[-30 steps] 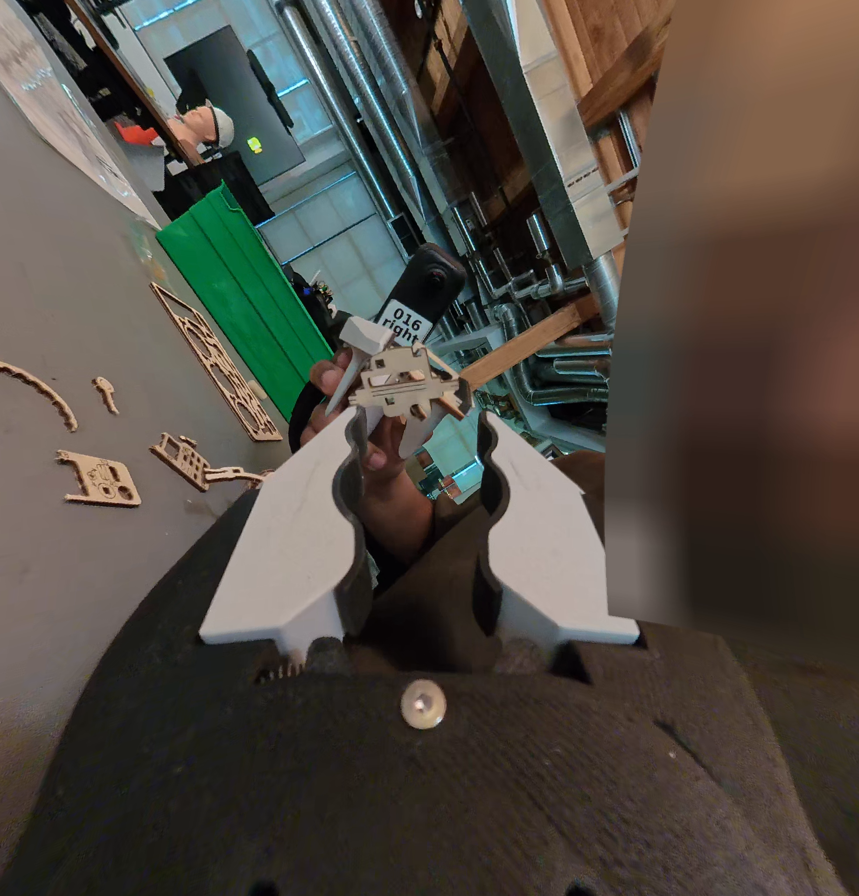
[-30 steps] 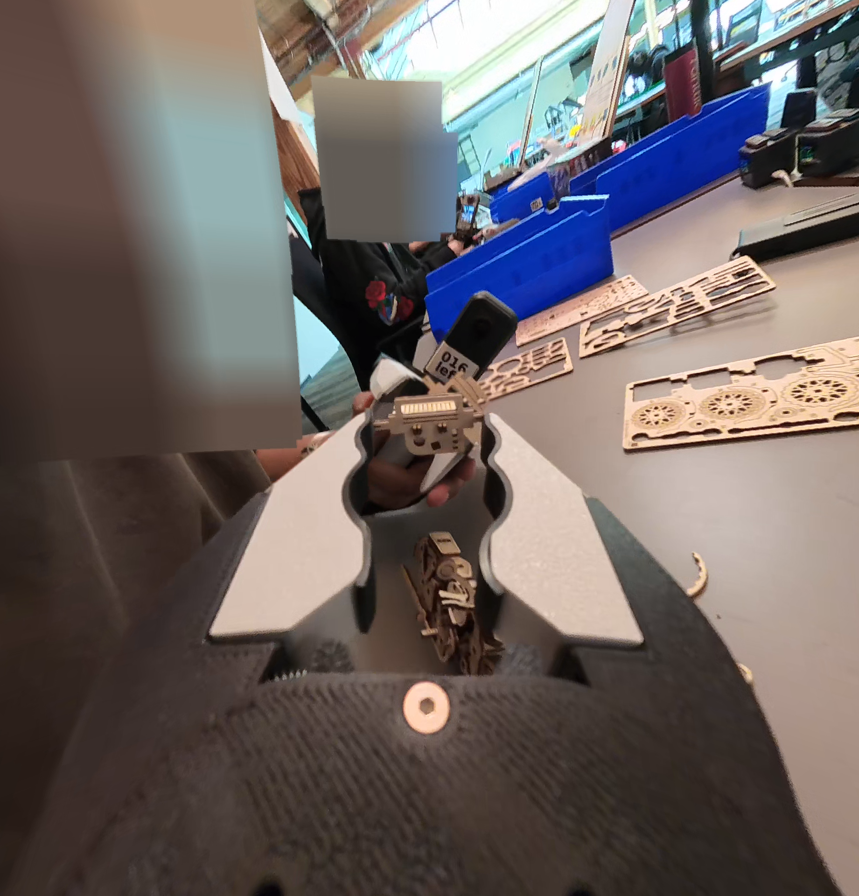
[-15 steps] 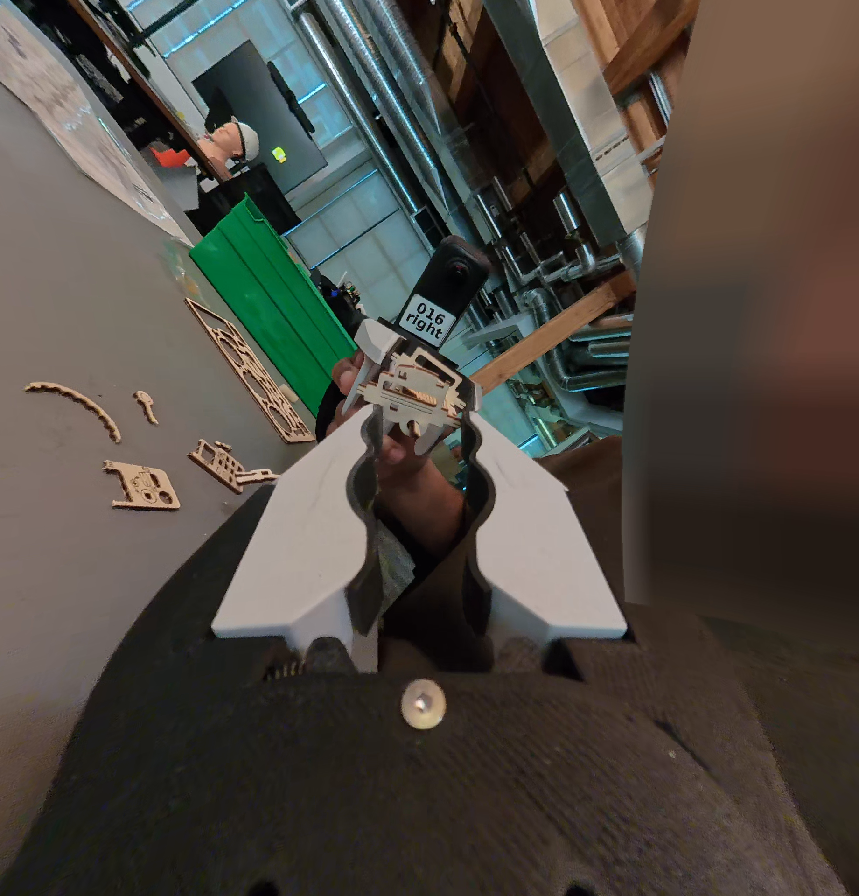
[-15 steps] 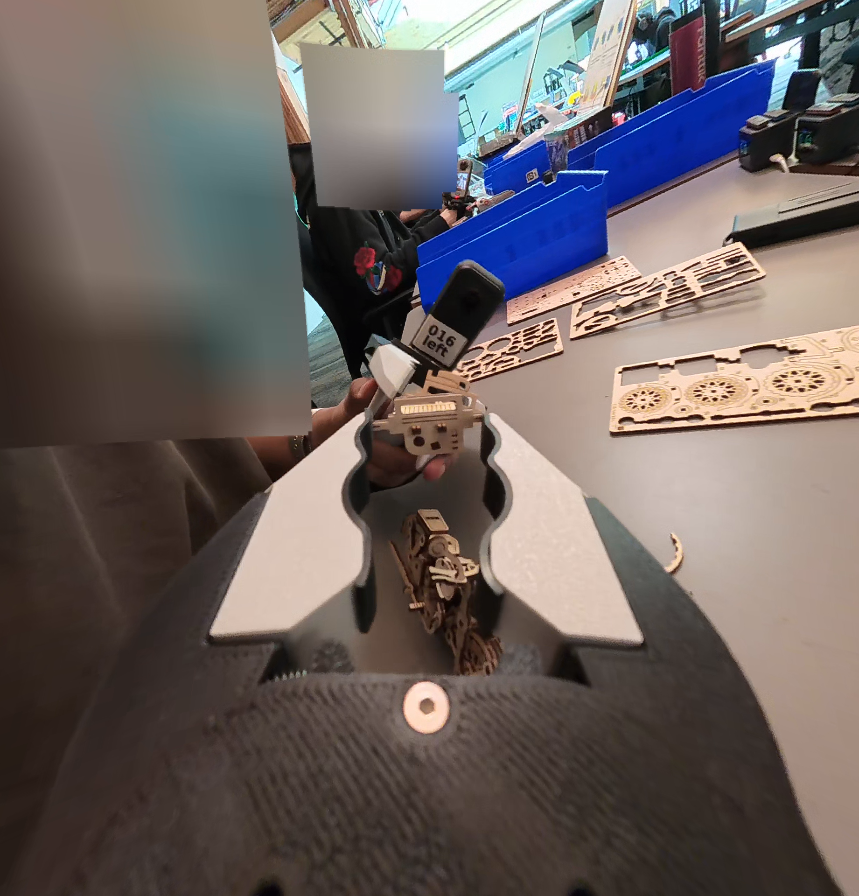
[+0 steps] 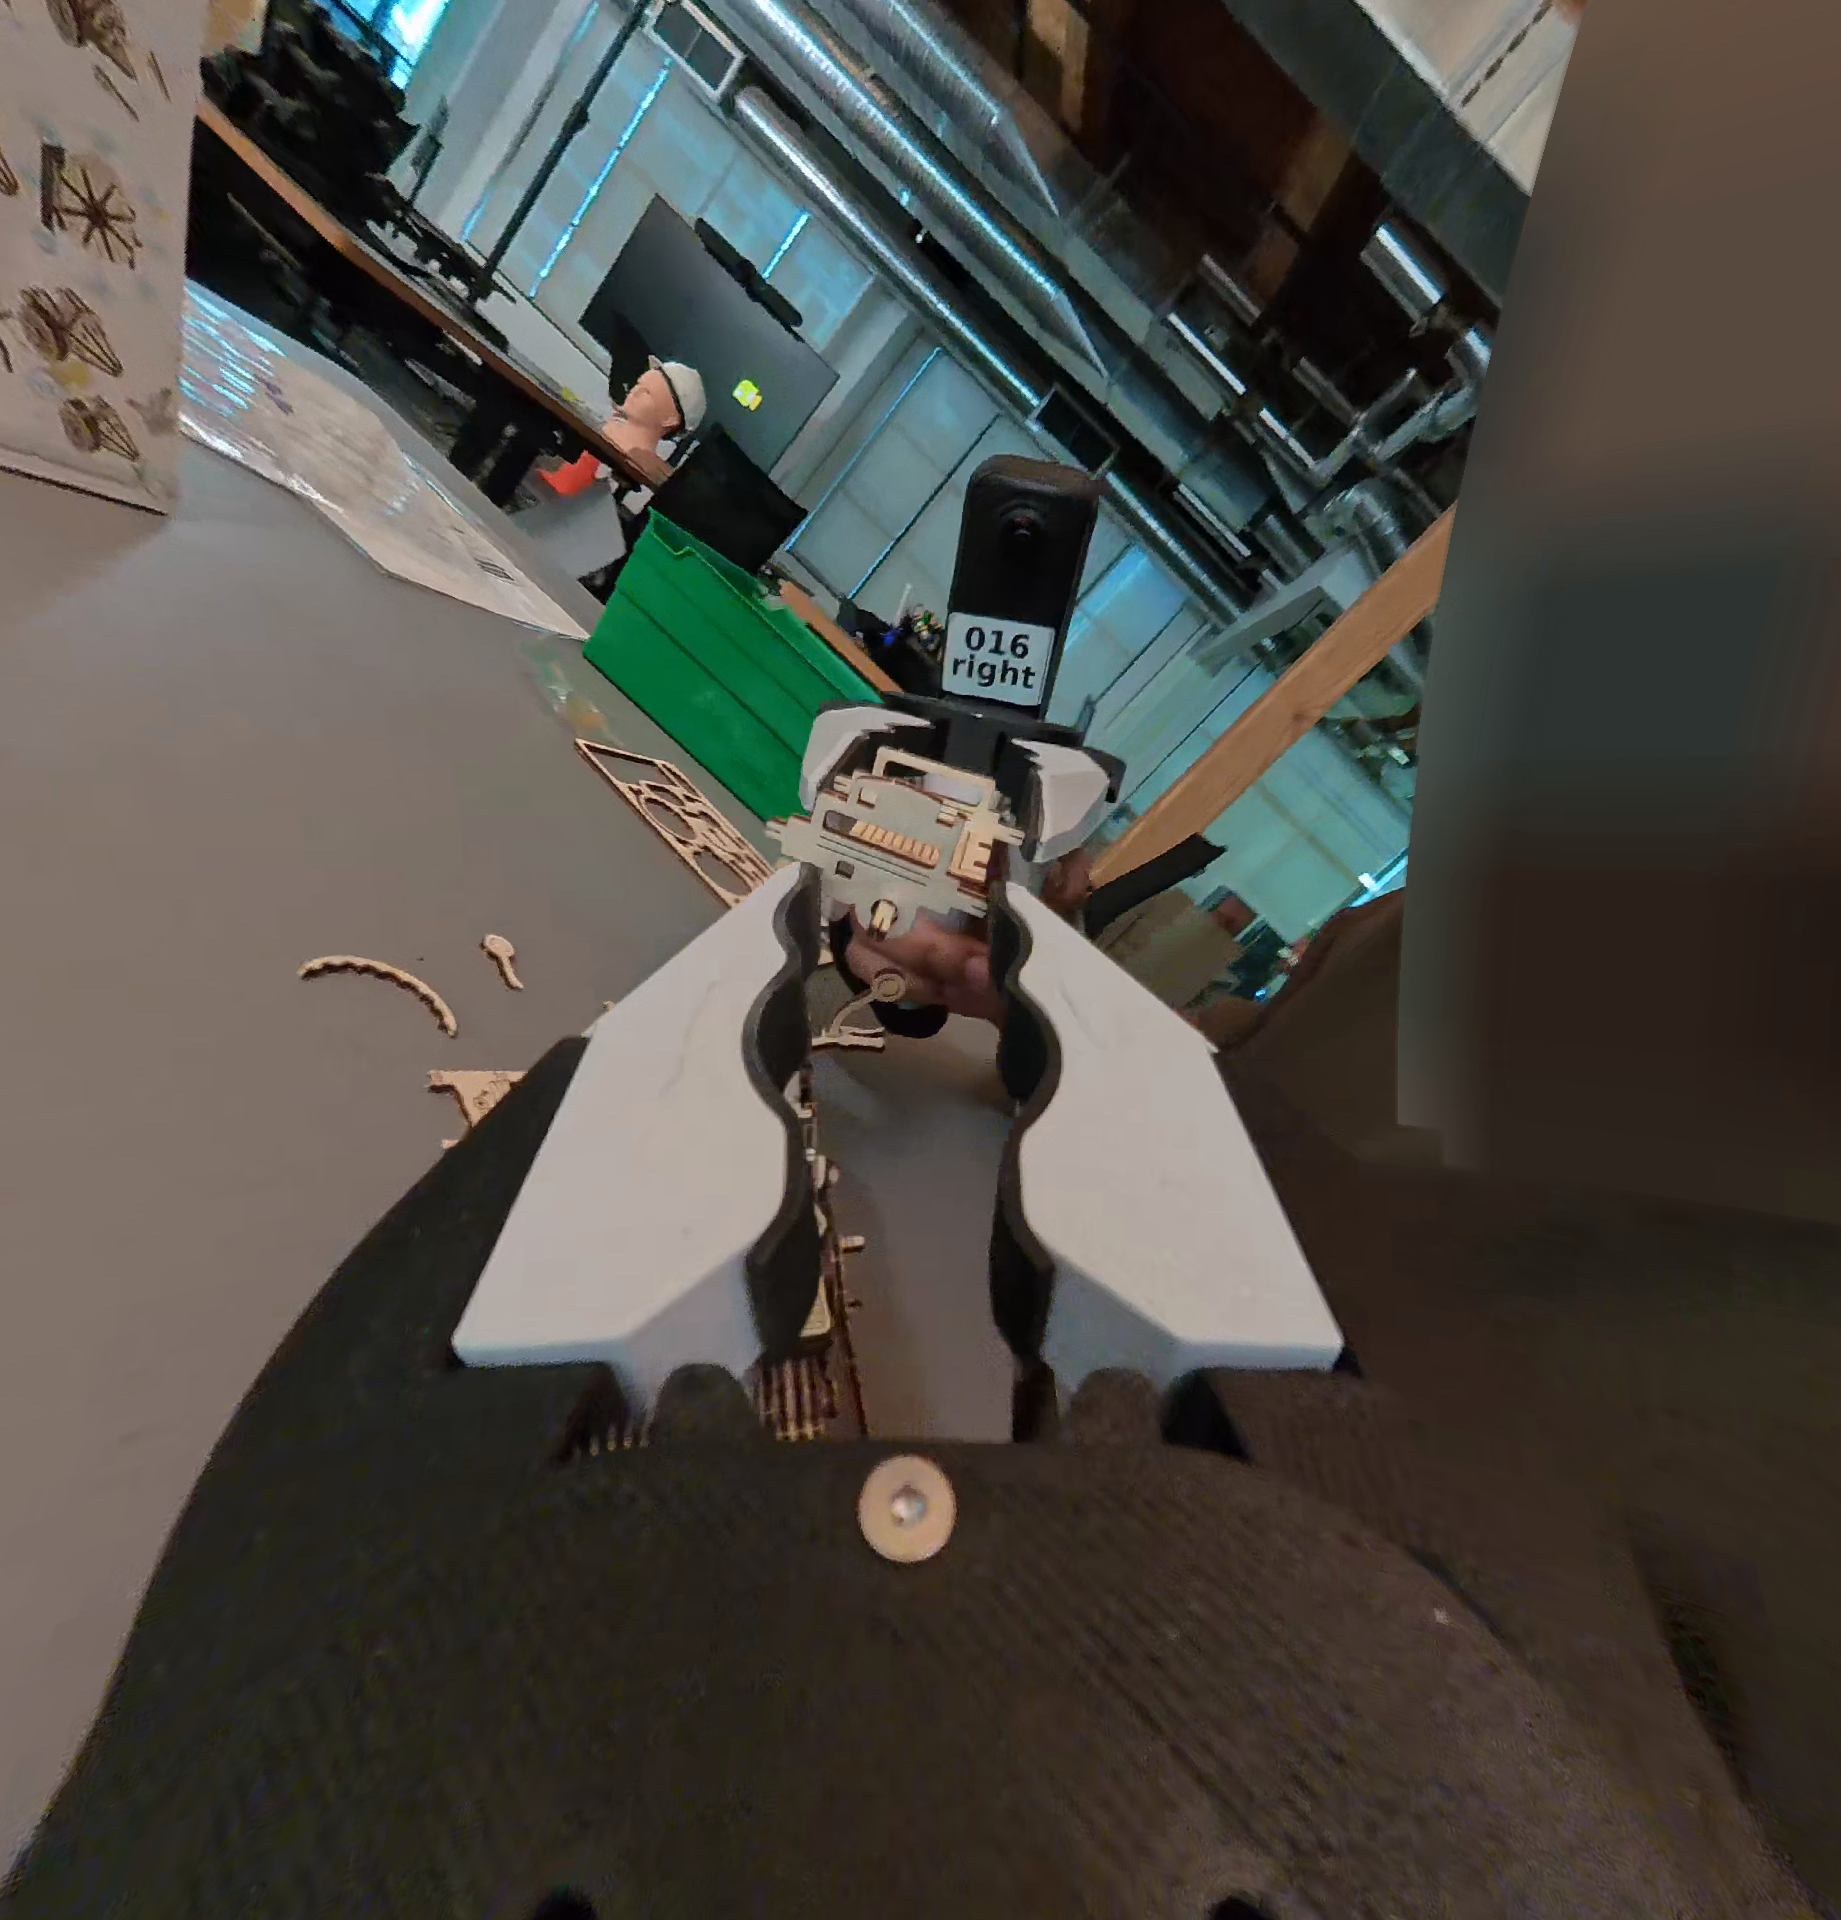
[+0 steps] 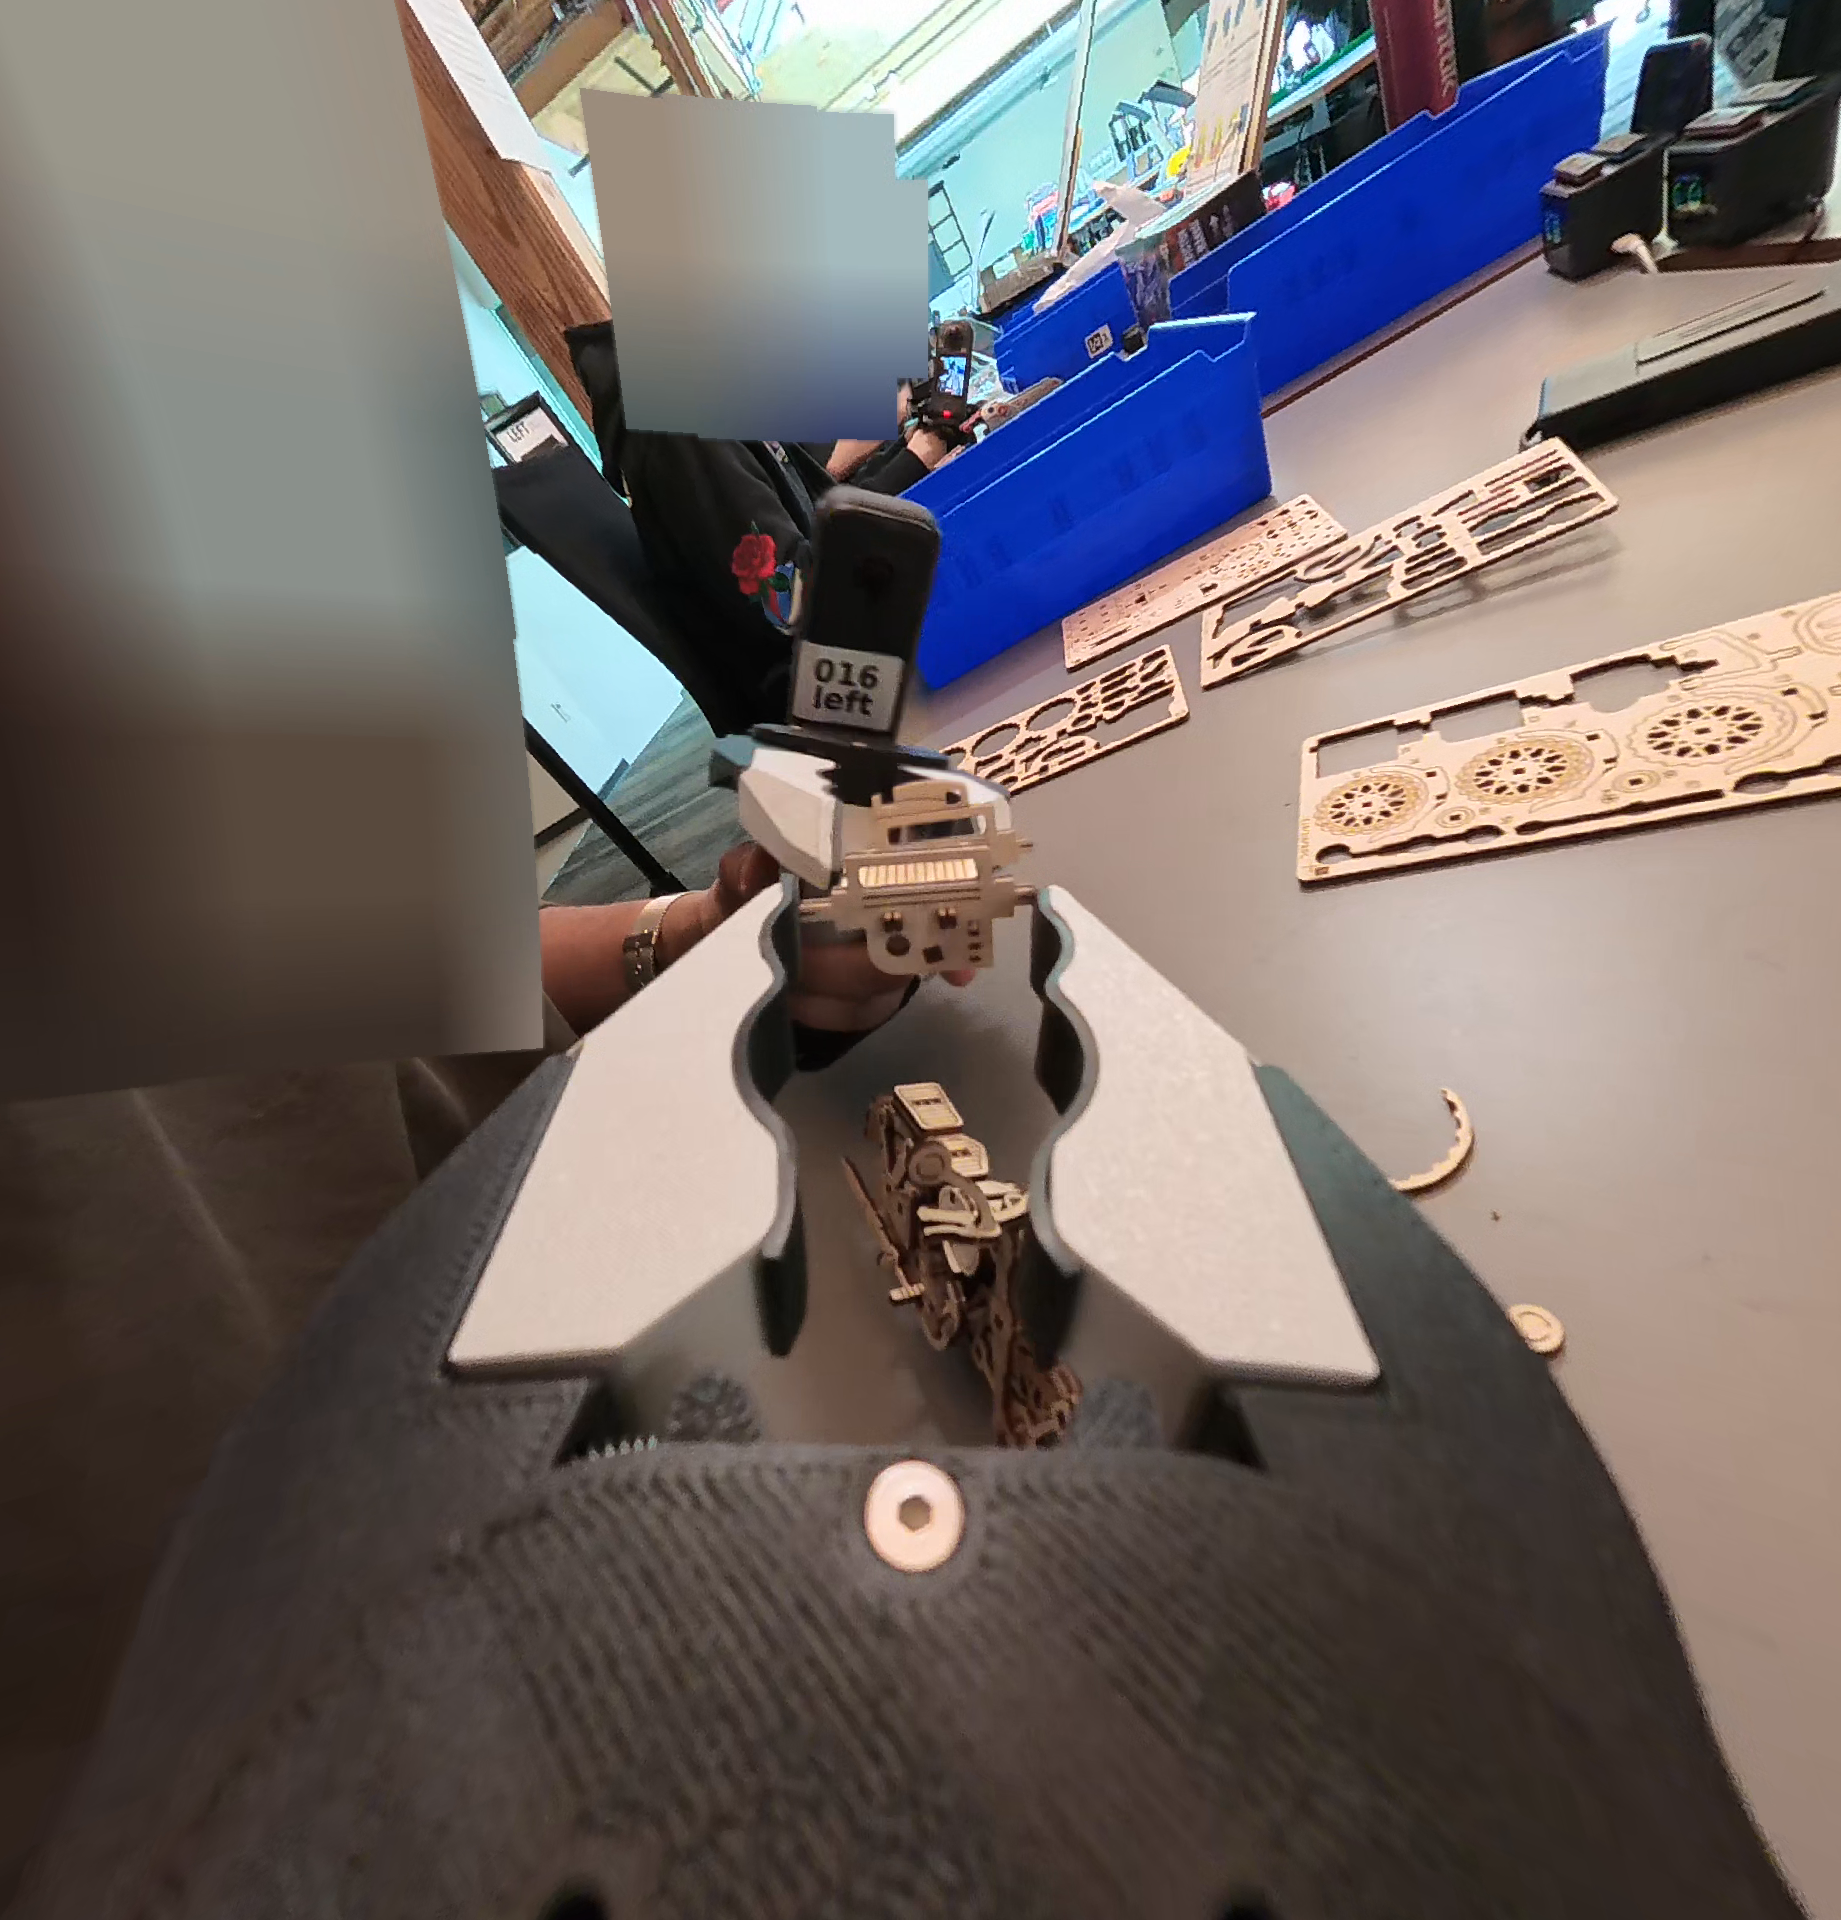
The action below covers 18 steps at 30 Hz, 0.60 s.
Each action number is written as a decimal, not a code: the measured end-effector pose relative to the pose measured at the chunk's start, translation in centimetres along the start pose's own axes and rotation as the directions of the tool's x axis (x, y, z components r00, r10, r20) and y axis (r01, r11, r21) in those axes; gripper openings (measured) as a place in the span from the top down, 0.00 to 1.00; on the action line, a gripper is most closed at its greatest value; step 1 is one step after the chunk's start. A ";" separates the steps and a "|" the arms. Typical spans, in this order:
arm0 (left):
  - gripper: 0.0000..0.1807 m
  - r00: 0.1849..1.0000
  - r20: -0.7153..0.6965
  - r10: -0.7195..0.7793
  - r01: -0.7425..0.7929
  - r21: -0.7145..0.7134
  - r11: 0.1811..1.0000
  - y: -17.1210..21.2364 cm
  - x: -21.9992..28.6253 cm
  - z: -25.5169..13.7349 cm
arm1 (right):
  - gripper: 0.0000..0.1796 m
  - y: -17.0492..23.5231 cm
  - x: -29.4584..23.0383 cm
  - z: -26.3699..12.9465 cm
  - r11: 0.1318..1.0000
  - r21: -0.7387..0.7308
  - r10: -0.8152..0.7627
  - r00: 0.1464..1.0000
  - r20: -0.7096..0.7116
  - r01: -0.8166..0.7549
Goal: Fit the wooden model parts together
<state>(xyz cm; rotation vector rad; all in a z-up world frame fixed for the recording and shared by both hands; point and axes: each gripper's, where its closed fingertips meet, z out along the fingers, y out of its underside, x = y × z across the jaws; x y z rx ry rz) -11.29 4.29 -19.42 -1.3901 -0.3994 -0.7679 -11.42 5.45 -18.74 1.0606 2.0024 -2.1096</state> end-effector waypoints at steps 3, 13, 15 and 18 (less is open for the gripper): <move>0.83 0.995 0.040 0.087 -0.087 -0.019 0.996 0.2 -0.1 0.1 | 0.76 0.2 0.0 0.0 1.000 -0.015 -0.020 1.000 -0.010 0.020; 0.83 0.994 0.025 0.111 -0.110 -0.010 0.994 0.0 0.3 0.0 | 0.76 0.3 -0.4 0.0 0.994 -0.047 -0.103 0.994 -0.034 0.101; 0.83 0.993 0.021 0.115 -0.115 -0.012 0.993 0.0 0.3 0.0 | 0.76 0.3 -0.4 0.0 0.992 -0.052 -0.120 0.992 -0.038 0.118; 0.83 0.992 0.013 0.124 -0.124 -0.020 0.992 0.2 0.5 0.0 | 0.76 0.3 -0.6 -0.1 0.990 -0.057 -0.133 0.991 -0.033 0.131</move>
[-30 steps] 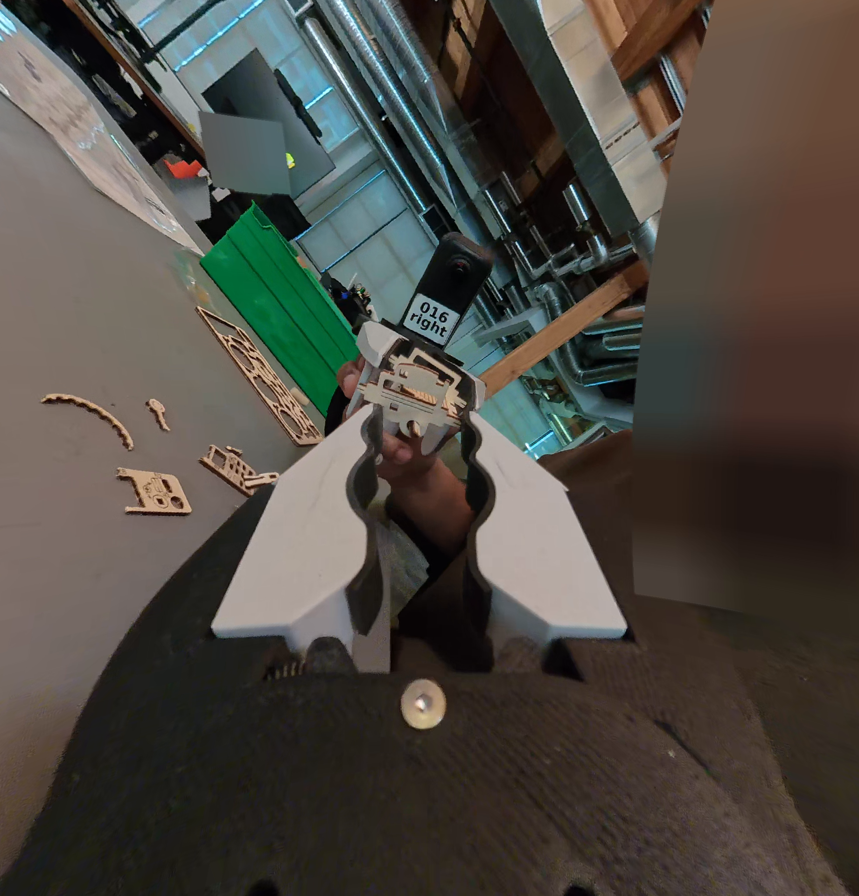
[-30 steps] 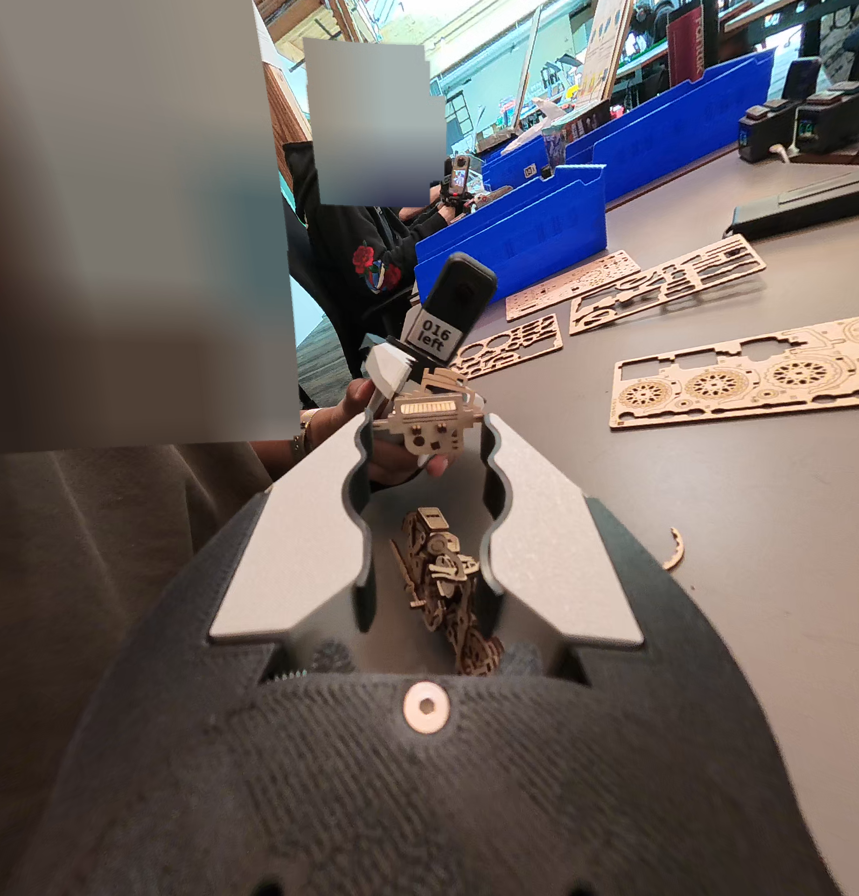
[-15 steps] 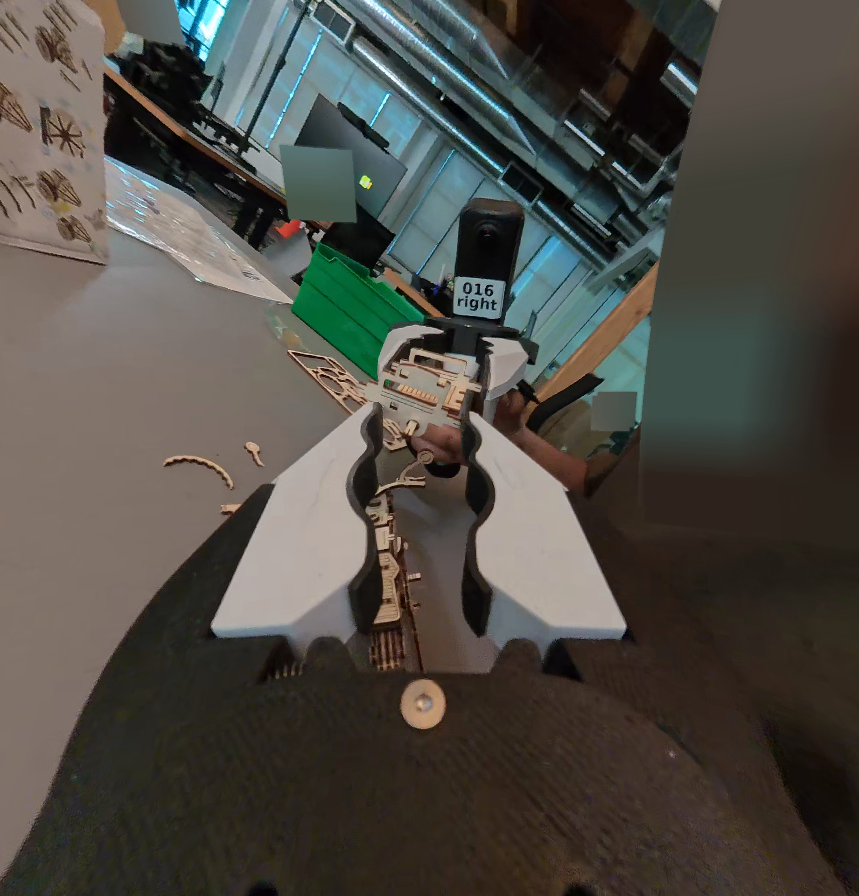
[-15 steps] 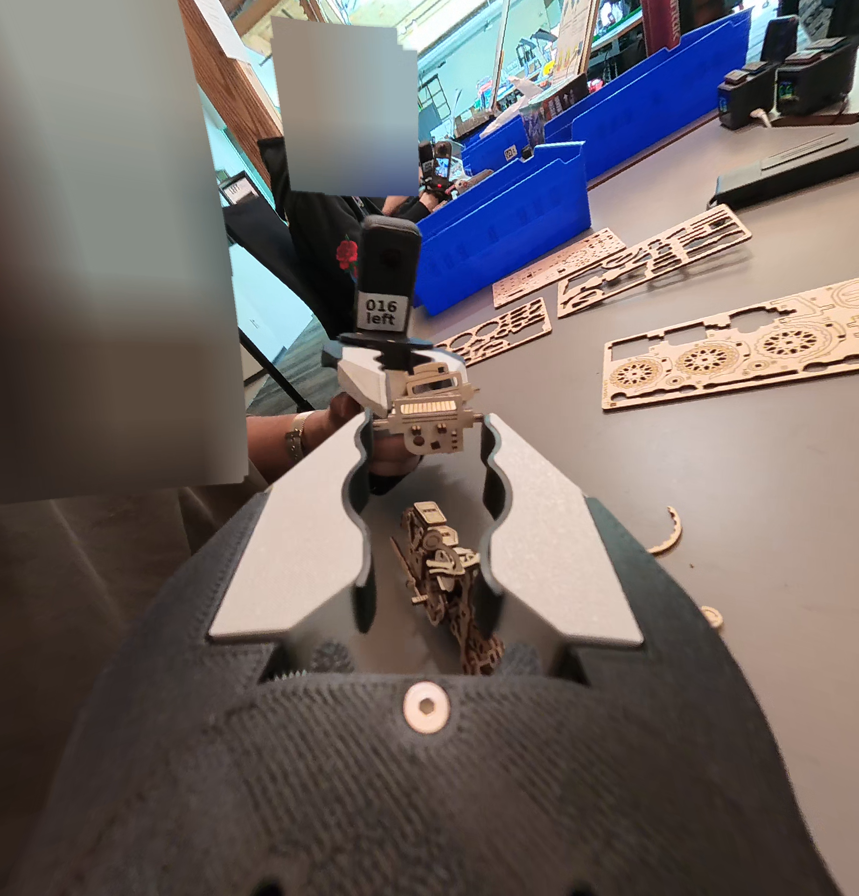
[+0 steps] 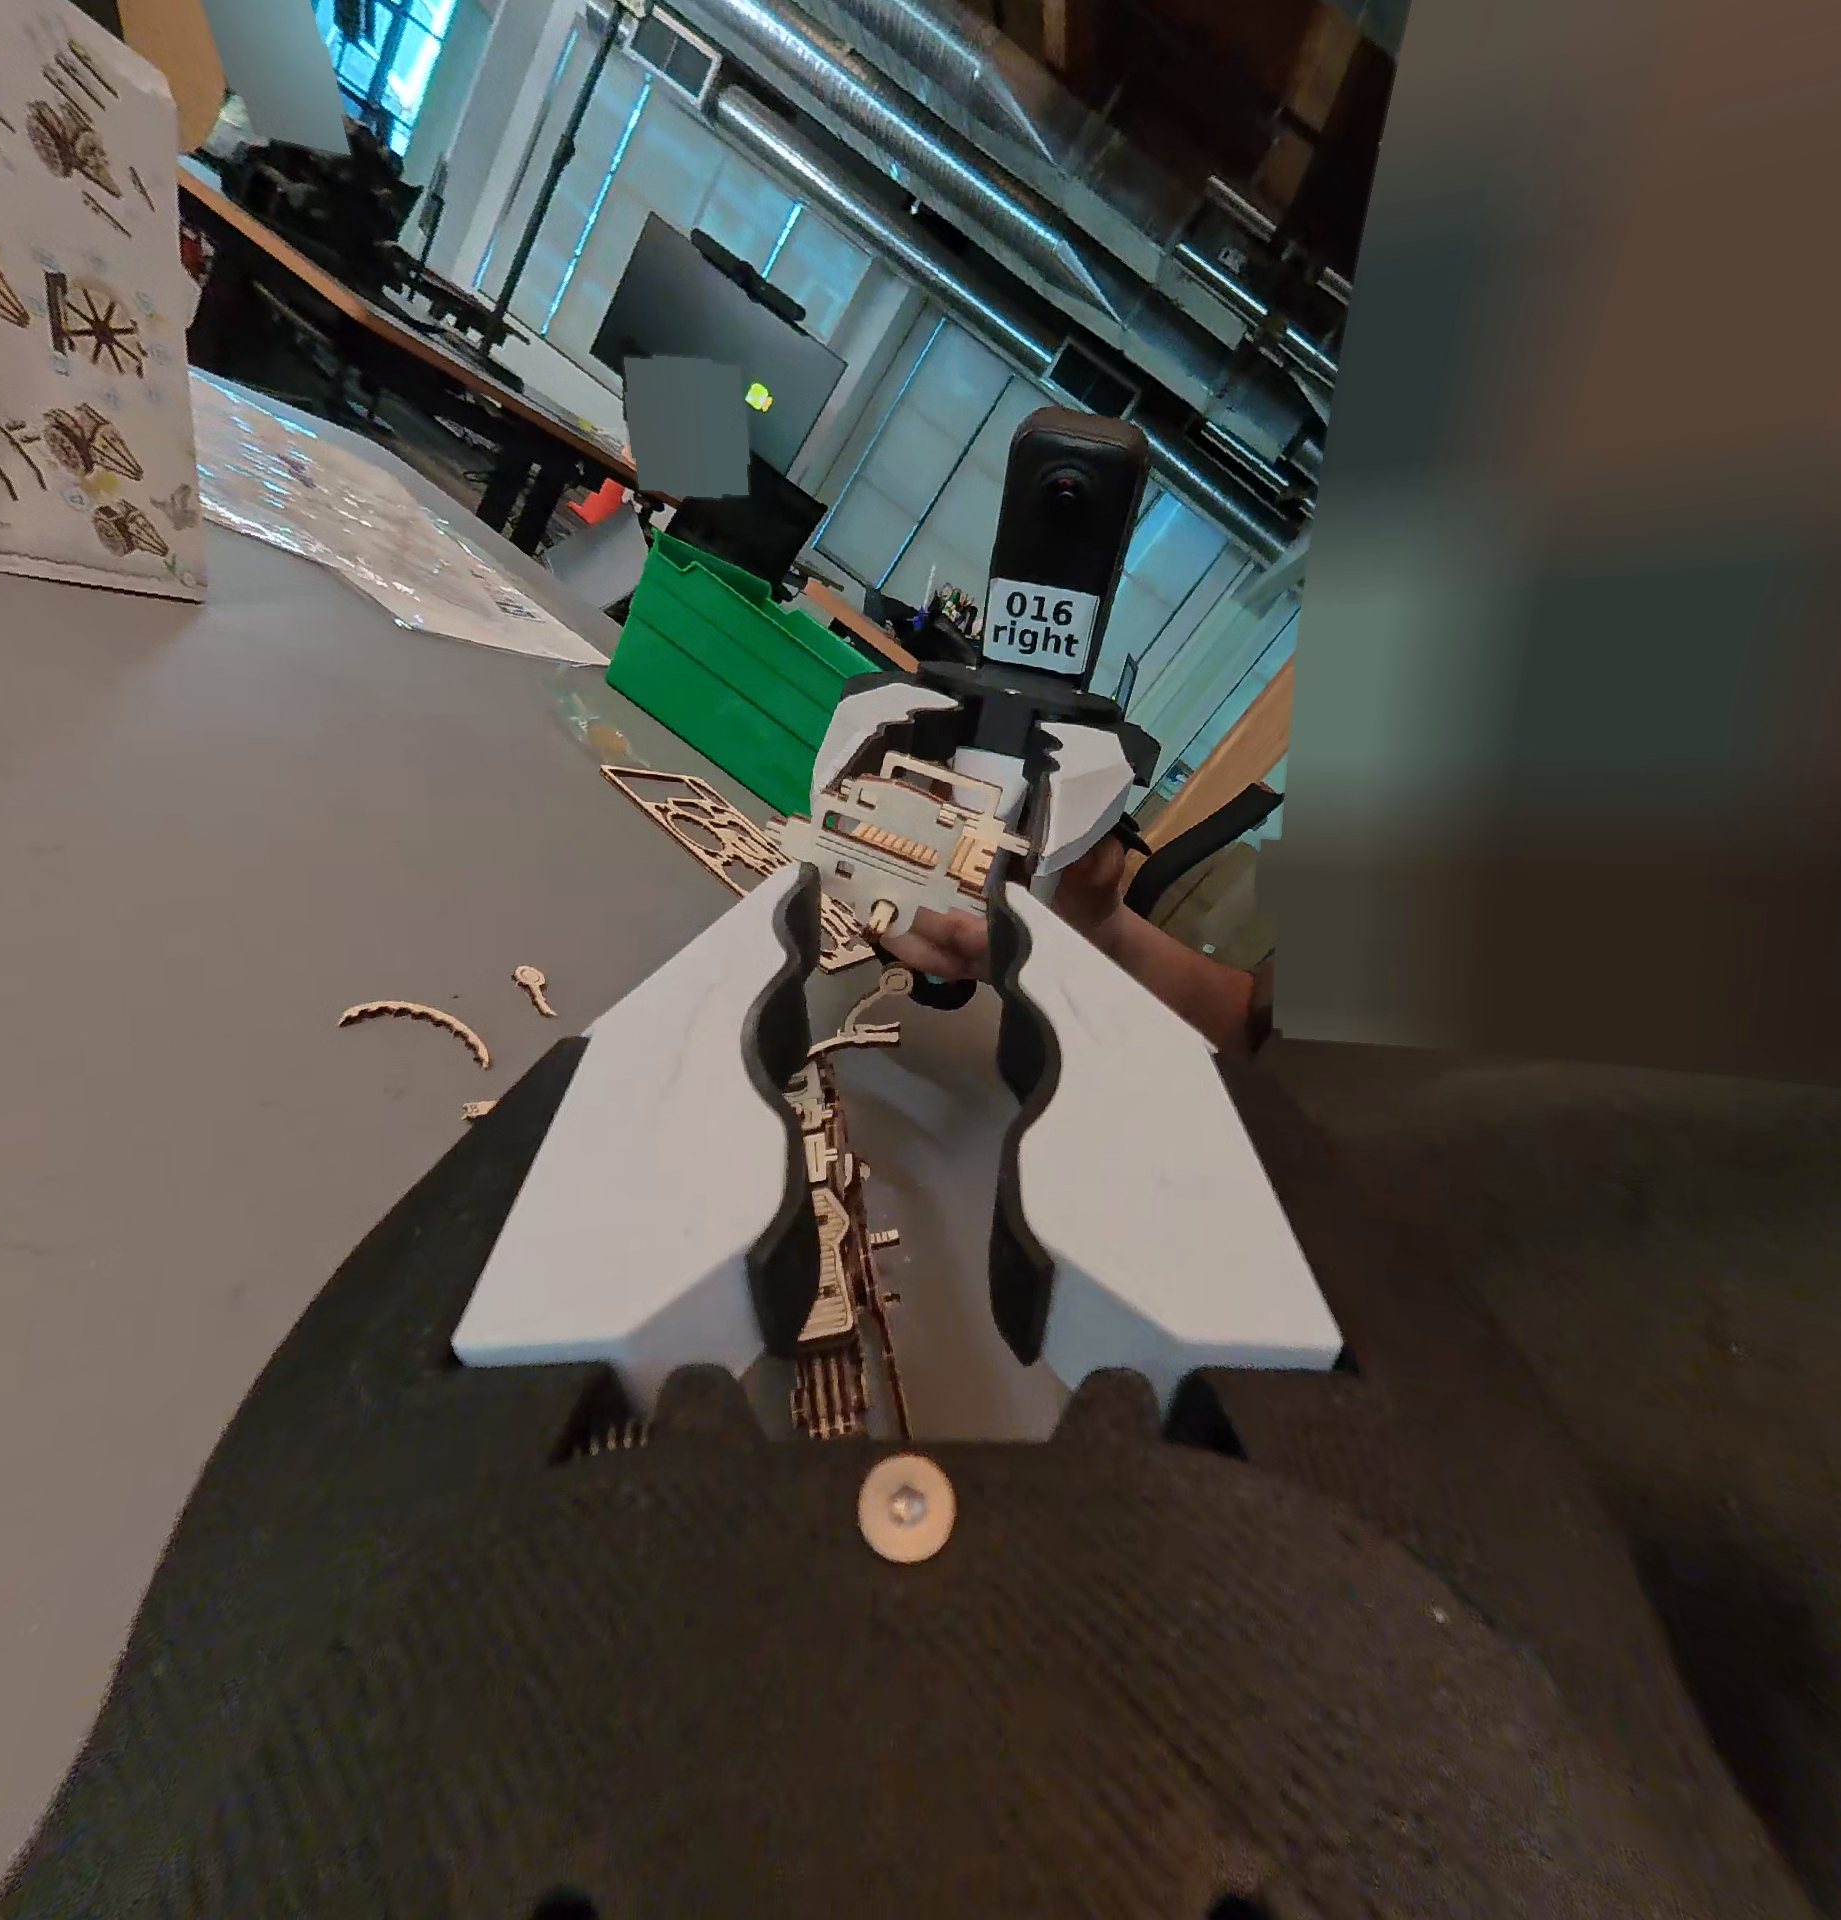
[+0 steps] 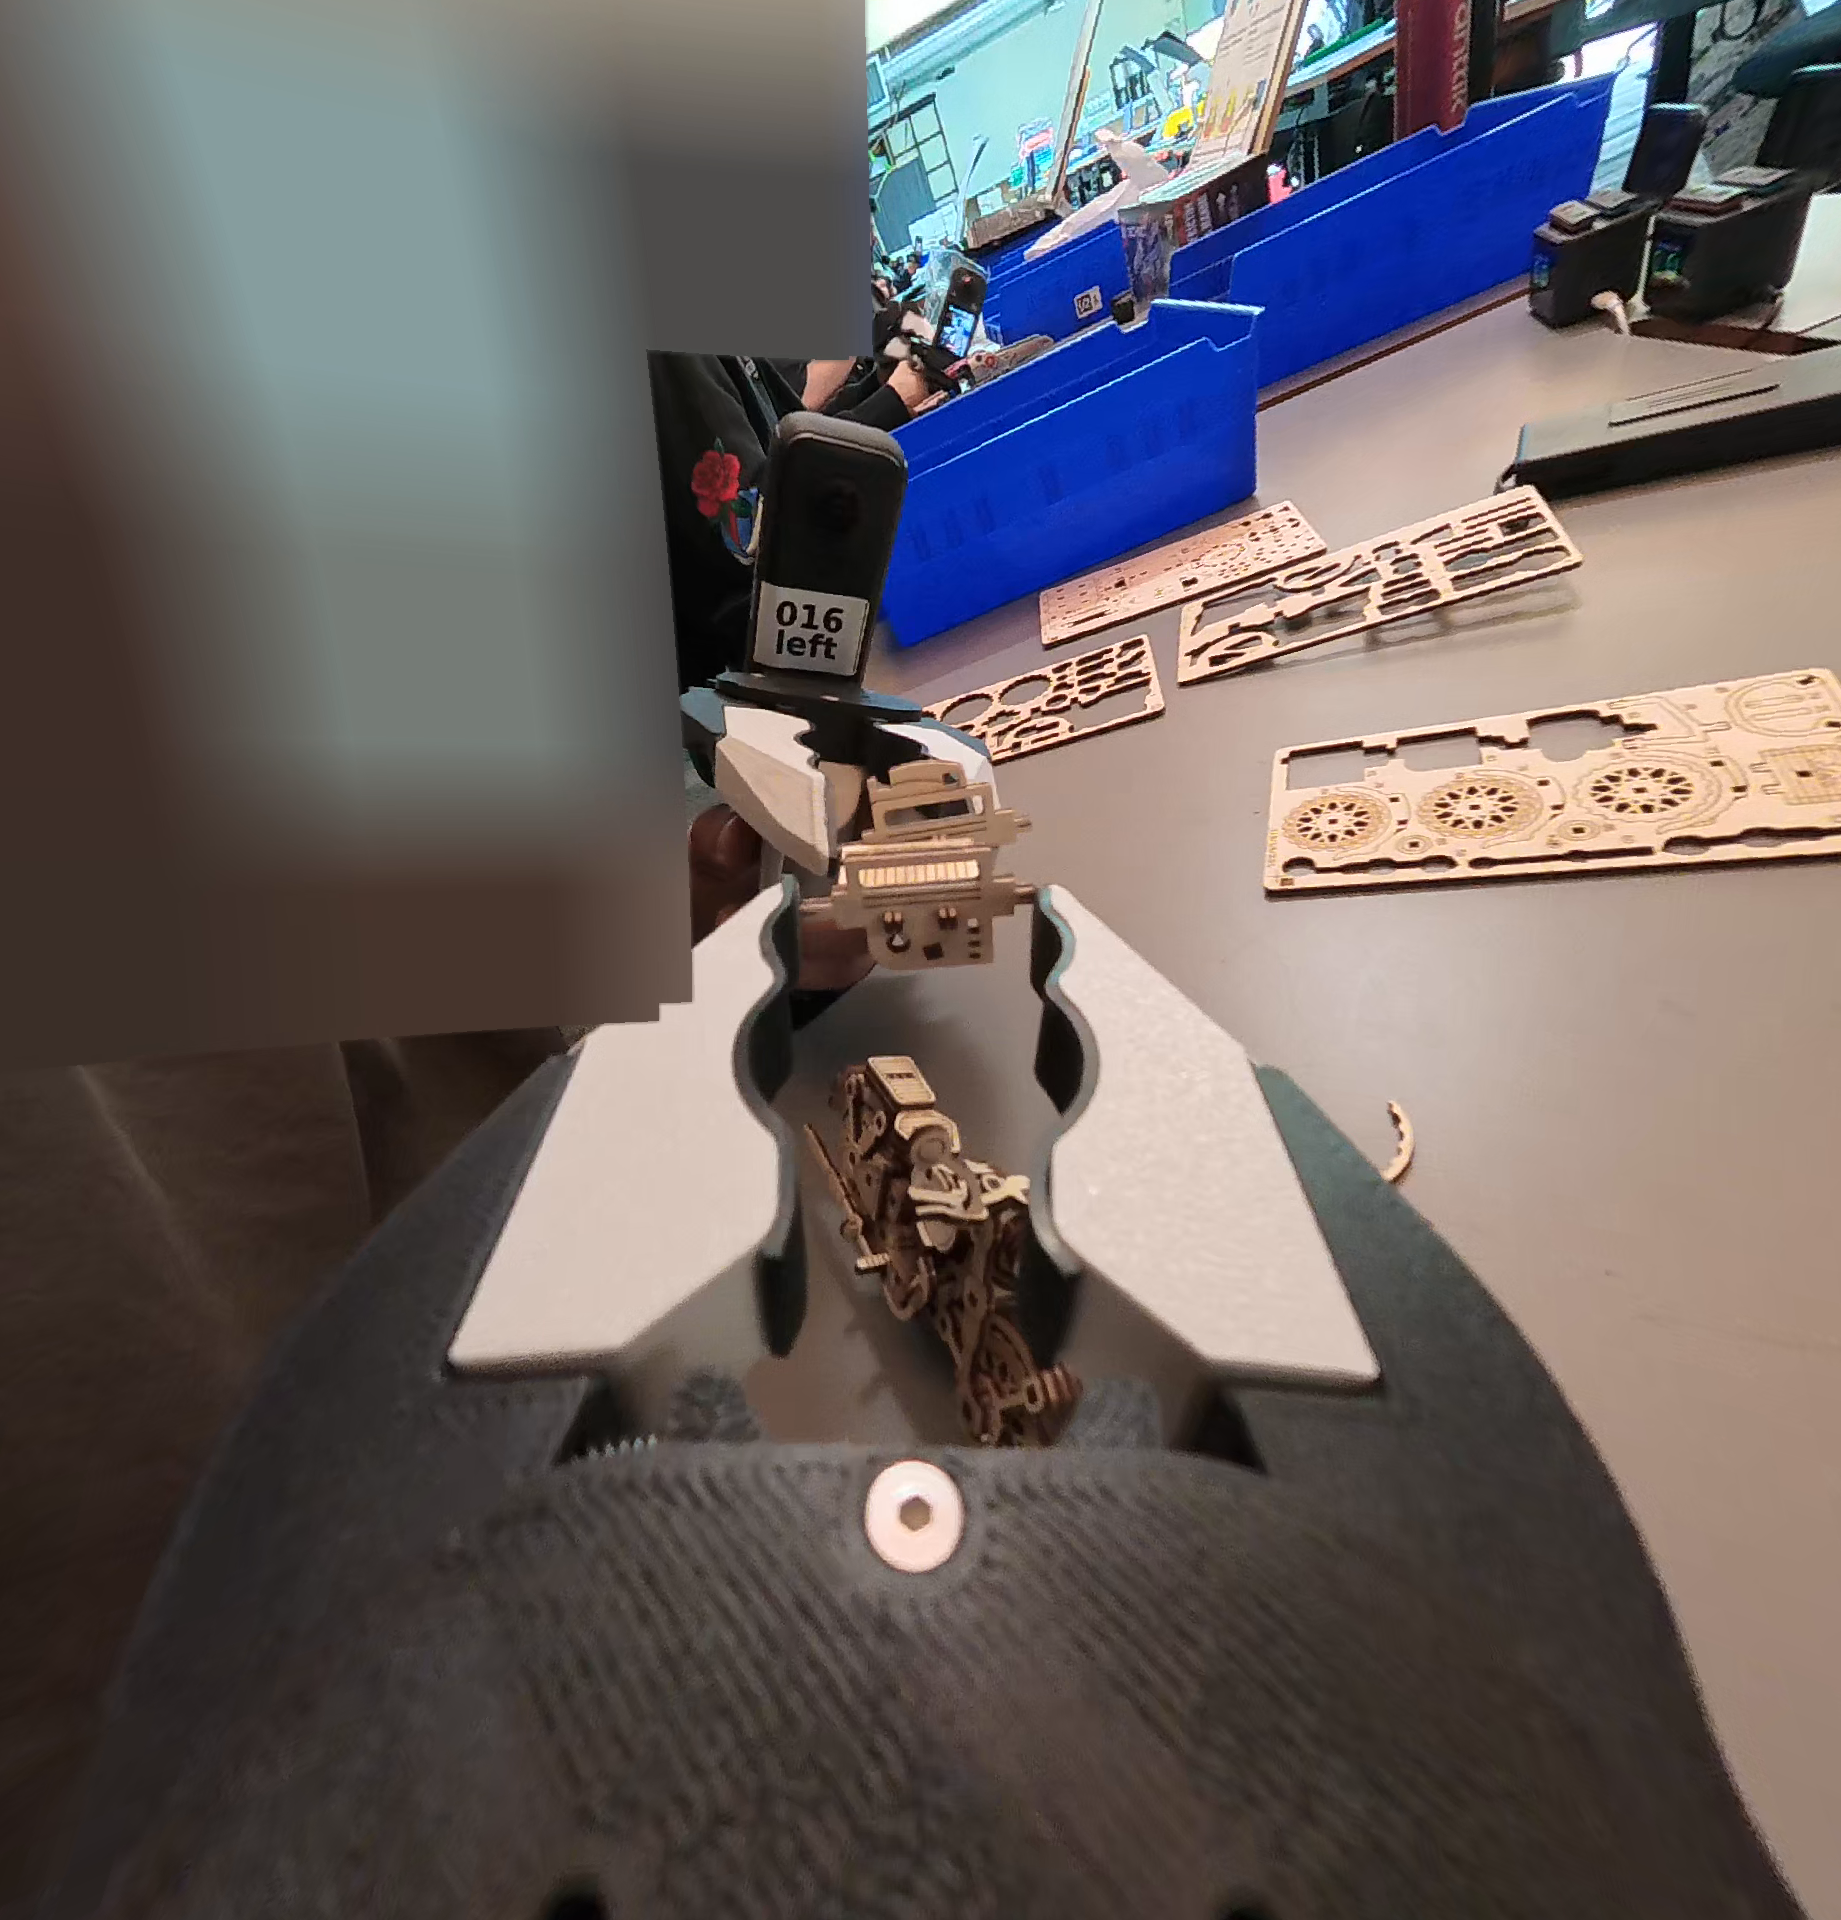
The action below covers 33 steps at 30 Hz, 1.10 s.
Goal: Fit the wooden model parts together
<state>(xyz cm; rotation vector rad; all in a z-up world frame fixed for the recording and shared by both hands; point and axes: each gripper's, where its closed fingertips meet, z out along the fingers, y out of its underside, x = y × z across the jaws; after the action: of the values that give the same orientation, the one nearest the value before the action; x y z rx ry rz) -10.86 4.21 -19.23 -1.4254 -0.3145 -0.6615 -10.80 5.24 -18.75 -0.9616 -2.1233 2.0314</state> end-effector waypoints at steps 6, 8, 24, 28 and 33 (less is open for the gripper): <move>0.83 0.999 -0.006 0.041 -0.041 -0.013 0.999 0.2 0.4 0.1 | 0.76 0.1 -0.3 -0.2 1.000 -0.005 -0.022 1.000 0.017 0.022; 0.83 0.999 -0.006 0.052 -0.052 -0.012 0.999 0.1 0.4 0.0 | 0.76 0.2 -0.3 -0.2 0.999 -0.010 -0.043 0.999 0.012 0.043; 0.83 0.996 -0.014 0.094 -0.094 -0.013 0.996 0.2 0.7 0.0 | 0.75 0.1 -0.5 -0.2 0.999 -0.002 -0.049 0.999 0.015 0.049; 0.83 0.993 -0.012 0.120 -0.120 -0.011 0.993 0.2 0.8 0.0 | 0.76 0.0 -0.7 -0.2 0.998 0.004 -0.055 0.998 0.012 0.055; 0.83 0.986 0.002 0.168 -0.168 -0.007 0.986 0.1 0.9 -0.1 | 0.76 -0.1 -0.7 -0.1 0.997 0.000 -0.074 0.997 -0.009 0.074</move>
<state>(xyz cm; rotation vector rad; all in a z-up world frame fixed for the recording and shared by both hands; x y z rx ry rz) -10.16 3.90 -18.79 -1.4413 -0.1912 -0.5235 -10.20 4.99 -18.36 -0.8758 -2.1213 1.9892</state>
